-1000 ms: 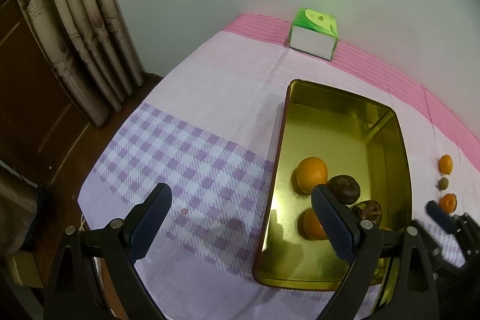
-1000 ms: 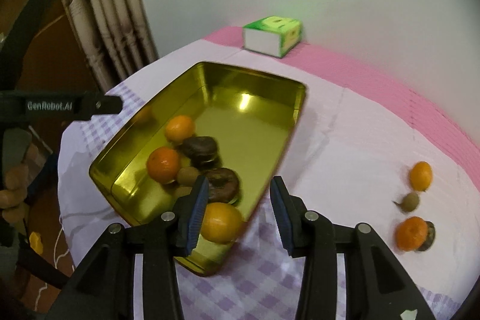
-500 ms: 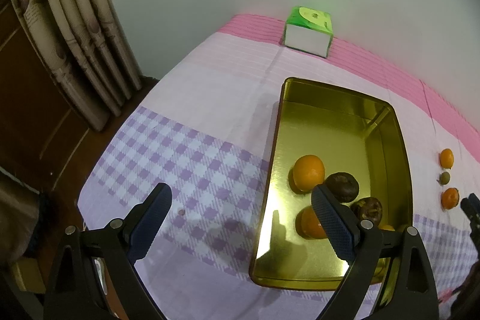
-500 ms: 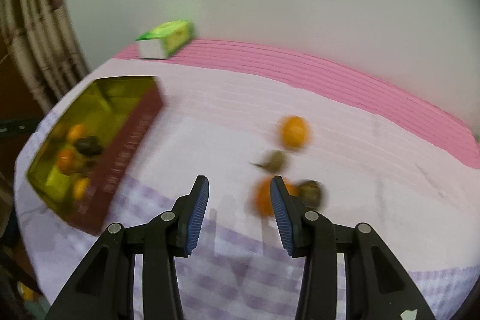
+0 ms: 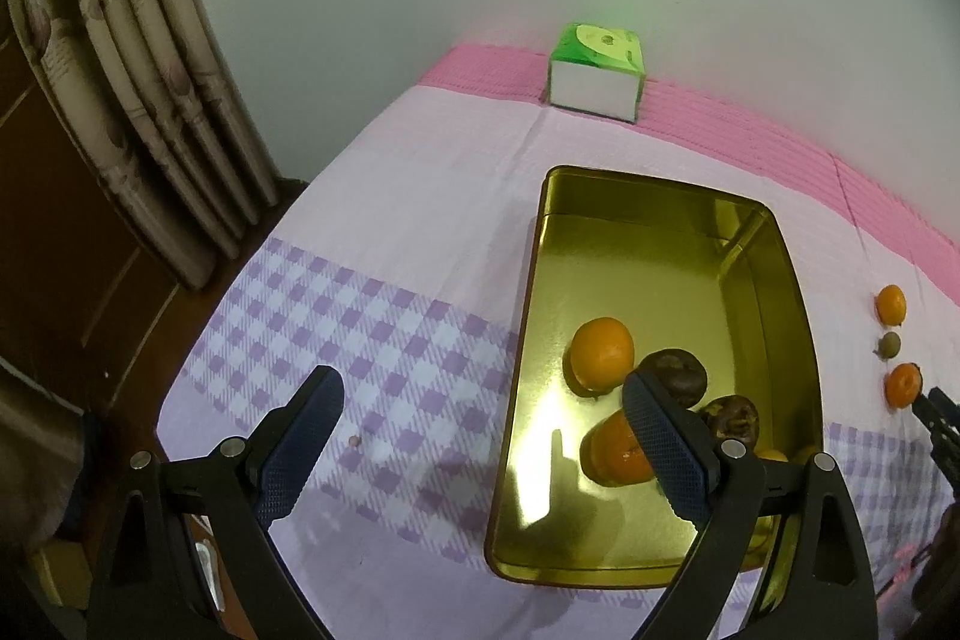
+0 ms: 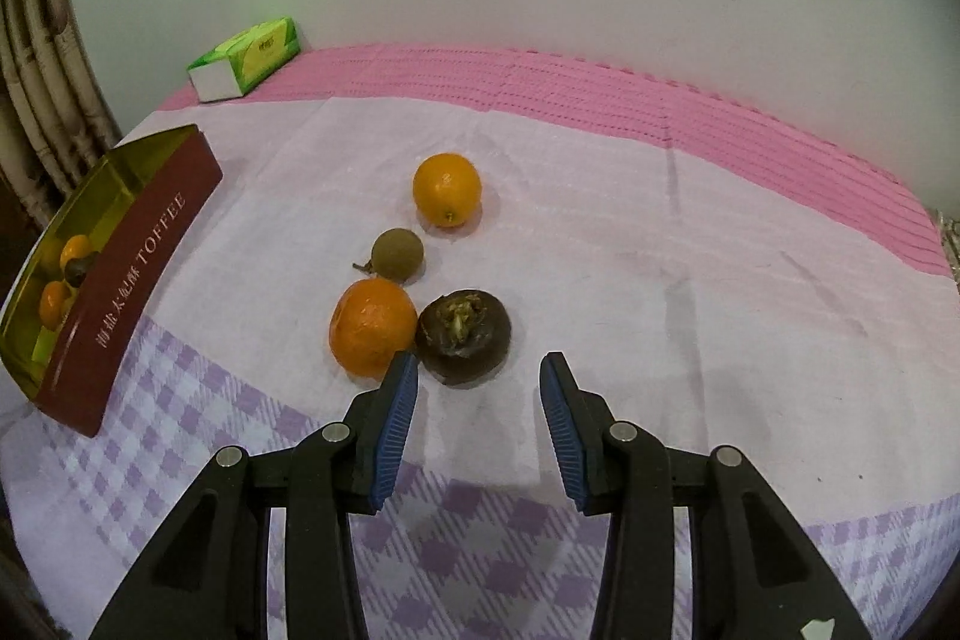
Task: Organize fruits
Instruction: 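Move the right gripper back and grasp a dark brown mangosteen, then grasp a mandarin with the left gripper while the right gripper holds the mangosteen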
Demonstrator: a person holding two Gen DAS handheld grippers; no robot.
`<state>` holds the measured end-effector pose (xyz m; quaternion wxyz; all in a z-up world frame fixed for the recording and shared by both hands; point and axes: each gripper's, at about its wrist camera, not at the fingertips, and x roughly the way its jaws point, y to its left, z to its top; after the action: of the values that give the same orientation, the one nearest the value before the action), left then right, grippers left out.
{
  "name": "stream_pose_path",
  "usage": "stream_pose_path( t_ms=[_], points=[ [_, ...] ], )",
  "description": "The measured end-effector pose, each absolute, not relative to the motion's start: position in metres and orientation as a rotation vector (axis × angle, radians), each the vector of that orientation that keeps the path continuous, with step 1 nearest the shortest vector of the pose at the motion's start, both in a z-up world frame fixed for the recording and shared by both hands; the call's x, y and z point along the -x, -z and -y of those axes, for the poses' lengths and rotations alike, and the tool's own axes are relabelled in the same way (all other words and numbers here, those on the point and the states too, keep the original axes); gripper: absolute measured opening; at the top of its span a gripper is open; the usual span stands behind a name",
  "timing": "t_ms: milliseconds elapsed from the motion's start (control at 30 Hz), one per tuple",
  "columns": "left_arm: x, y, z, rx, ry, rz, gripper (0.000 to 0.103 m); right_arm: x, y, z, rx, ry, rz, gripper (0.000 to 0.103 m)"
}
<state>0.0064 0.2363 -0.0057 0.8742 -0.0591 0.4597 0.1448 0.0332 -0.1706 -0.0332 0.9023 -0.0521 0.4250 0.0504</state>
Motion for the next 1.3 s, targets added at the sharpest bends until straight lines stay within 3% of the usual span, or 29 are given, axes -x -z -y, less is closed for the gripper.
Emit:
stream_pose_path(
  t_ms=[700,1300],
  points=[
    [-0.012,0.006,-0.184,0.017,-0.228,-0.955,0.094,-0.056,0.051,0.165,0.092,-0.138,-0.842,0.037],
    [-0.048,0.025,0.000,-0.113,0.181,-1.003,0.094,-0.040,0.048,0.238,0.076,0.034,-0.836,0.036]
  ],
)
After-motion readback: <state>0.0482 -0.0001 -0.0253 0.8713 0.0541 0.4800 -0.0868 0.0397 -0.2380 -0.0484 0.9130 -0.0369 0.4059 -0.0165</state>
